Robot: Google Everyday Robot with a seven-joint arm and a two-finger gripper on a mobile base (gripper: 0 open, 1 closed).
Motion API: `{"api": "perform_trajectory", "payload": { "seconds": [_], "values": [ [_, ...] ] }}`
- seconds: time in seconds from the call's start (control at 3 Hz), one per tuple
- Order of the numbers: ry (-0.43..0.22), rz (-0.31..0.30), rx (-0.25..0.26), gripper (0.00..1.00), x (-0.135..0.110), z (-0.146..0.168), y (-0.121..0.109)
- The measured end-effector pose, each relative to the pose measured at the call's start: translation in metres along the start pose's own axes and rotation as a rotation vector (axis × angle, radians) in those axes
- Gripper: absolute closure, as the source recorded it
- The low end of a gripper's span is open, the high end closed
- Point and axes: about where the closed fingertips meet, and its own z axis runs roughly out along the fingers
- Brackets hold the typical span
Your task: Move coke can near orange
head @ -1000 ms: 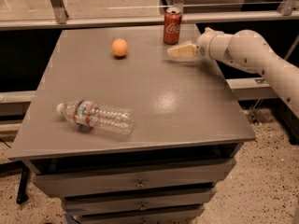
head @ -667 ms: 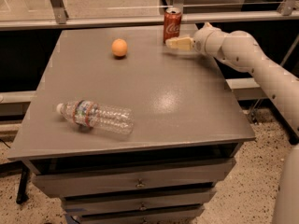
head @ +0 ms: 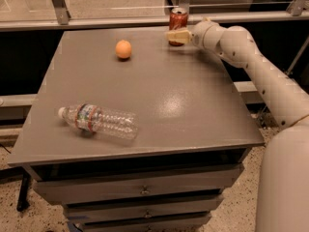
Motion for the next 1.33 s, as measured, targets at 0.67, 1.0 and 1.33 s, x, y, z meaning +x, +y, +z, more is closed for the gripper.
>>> {"api": "perform_trajectory", "payload": {
  "seconds": [0.67, 1.0, 1.33],
  "values": [
    [0.023, 0.075, -0.131, 0.41, -0.003, 0.015, 0.034],
    [0.048, 0.13, -0.184, 0.64, 0.004, 0.013, 0.05],
    [0.056, 0.178, -0.242, 0.87, 0.007, 0.005, 0.066]
  ]
}}
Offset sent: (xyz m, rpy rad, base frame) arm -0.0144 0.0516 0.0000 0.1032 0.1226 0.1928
